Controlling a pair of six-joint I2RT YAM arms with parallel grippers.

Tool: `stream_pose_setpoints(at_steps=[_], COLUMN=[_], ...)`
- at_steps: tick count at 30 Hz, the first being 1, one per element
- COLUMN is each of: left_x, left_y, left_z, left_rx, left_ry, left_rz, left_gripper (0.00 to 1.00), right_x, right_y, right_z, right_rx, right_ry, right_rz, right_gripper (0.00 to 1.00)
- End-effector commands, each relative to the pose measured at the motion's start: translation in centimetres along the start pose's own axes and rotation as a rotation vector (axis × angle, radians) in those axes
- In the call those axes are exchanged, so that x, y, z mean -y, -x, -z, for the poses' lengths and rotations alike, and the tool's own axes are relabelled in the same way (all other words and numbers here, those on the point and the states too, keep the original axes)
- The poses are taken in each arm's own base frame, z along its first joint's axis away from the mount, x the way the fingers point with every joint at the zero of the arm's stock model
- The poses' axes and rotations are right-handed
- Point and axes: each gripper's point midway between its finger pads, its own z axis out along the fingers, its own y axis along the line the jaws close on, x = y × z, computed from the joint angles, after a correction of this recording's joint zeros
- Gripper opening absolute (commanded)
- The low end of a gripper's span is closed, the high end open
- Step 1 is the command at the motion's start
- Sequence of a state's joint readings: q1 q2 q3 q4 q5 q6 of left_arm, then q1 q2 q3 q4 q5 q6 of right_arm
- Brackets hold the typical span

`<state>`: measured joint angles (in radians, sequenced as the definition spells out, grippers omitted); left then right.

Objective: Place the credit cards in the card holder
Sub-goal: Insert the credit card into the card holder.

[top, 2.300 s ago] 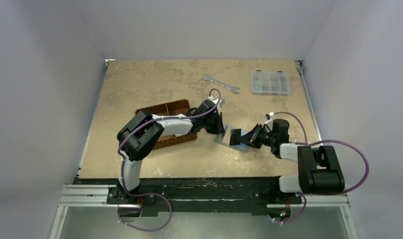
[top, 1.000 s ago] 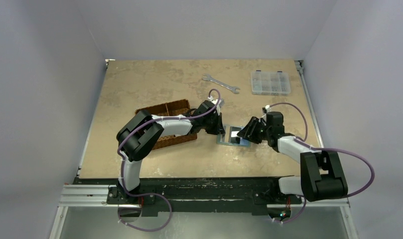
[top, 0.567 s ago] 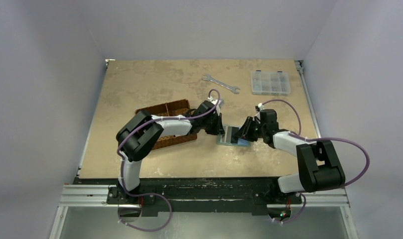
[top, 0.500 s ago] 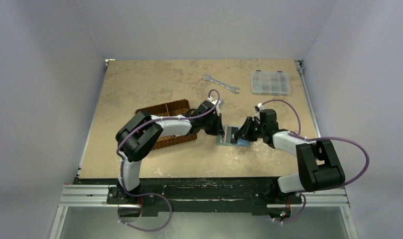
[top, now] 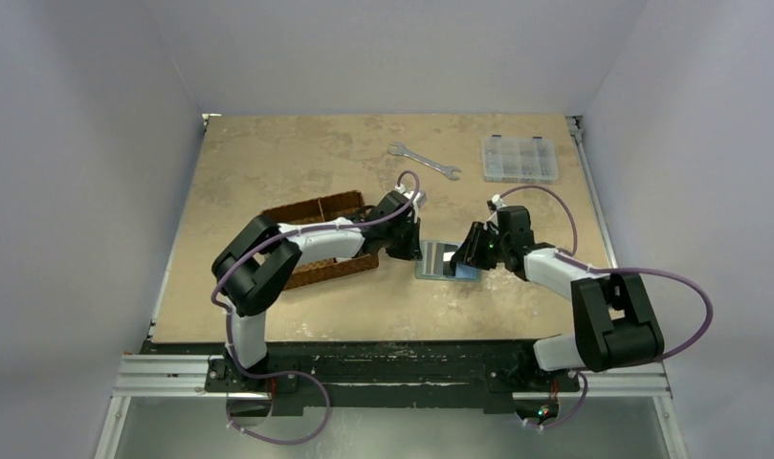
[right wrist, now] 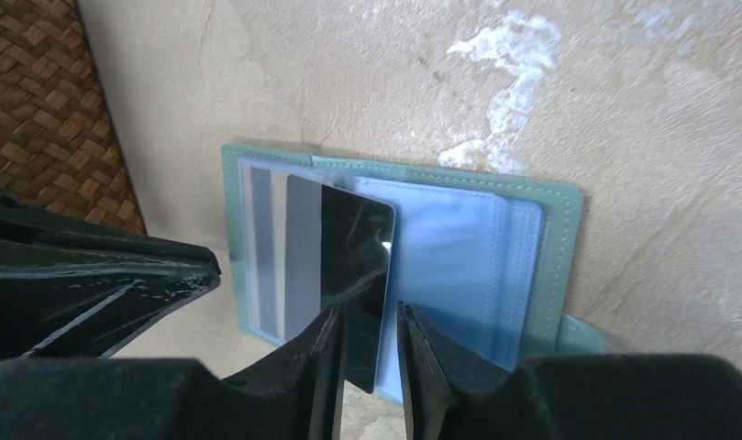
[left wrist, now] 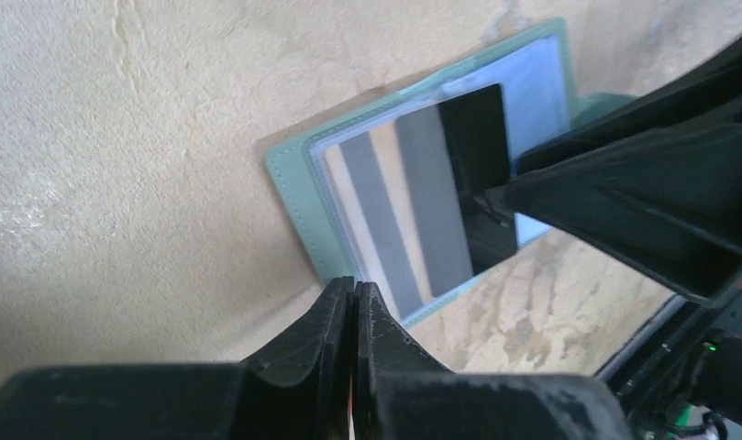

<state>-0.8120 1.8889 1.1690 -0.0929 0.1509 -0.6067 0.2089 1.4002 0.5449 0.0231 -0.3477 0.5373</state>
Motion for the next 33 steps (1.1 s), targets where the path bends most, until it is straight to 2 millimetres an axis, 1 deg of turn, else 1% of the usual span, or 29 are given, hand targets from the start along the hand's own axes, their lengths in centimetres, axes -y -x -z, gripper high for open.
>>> stream_pose_setpoints(at_steps=[1, 3, 8, 10, 12, 15, 17, 19, 23, 26, 27, 29, 30, 32, 33], left_x=[-1.2, -1.7, -2.2, -2.4, -2.3, -2.2, -2.0, -1.8, -1.4, -1.2, -1.1, -0.4, 0.2, 1.7, 2.6], left_y=[-0.2, -0.5, -0.9, -1.1, -1.3, -1.2, -1.1, -1.2, -1.3, -1.1, -0.9, 0.0, 0.8, 2.6, 3.8], left_z=[-1.5, -1.9, -2.6, -2.7, -2.7, -2.7, -2.8, -2.8, -2.9, -2.8, -2.5, -1.6, -0.8, 1.1, 2.3], left_rx=[-0.011, -0.017, -0.032, -0.038, -0.041, -0.040, -0.038, -0.040, -0.042, -0.038, -0.034, -0.020, -0.003, 0.044, 0.078], left_ry=[0.038, 0.053, 0.069, 0.071, 0.069, 0.064, 0.058, 0.050, 0.037, 0.031, 0.030, 0.025, 0.016, -0.014, -0.035], left_rz=[-0.020, -0.021, -0.028, -0.025, -0.026, -0.026, -0.024, -0.023, -0.023, -0.027, -0.030, -0.040, -0.044, -0.055, -0.063], left_gripper=[0.01, 0.00, 0.00, 0.00, 0.00, 0.00, 0.00, 0.00, 0.00, 0.00, 0.00, 0.00, 0.04, 0.21, 0.29], right_x=[0.2, 0.0, -0.9, -1.6, -3.0, -5.2, -6.2, -6.8, -6.7, -7.3, -7.2, -6.1, -5.6, -4.5, -4.0], right_y=[1.8, 1.8, 1.6, 1.2, 1.5, 1.3, 1.3, 1.2, 0.8, 0.1, 0.3, 1.0, 1.6, 2.4, 2.5], right_z=[0.7, 0.5, -0.3, -0.7, -1.1, -1.4, -1.5, -1.5, -1.7, -1.7, -1.5, -0.5, 0.3, 2.2, 3.3], right_rx=[0.036, 0.028, -0.001, -0.021, -0.008, -0.005, 0.001, 0.007, -0.002, -0.031, -0.022, 0.004, 0.025, 0.047, 0.051], right_ry=[-0.049, -0.038, 0.012, 0.035, 0.066, 0.099, 0.119, 0.139, 0.141, 0.182, 0.170, 0.081, 0.029, -0.077, -0.122], right_rz=[0.081, 0.091, 0.109, 0.115, 0.149, 0.176, 0.158, 0.129, 0.090, 0.070, 0.061, 0.067, 0.080, 0.101, 0.108], right_gripper=[0.35, 0.37, 0.37, 0.36, 0.36, 0.36, 0.36, 0.35, 0.35, 0.36, 0.36, 0.38, 0.42, 0.50, 0.53])
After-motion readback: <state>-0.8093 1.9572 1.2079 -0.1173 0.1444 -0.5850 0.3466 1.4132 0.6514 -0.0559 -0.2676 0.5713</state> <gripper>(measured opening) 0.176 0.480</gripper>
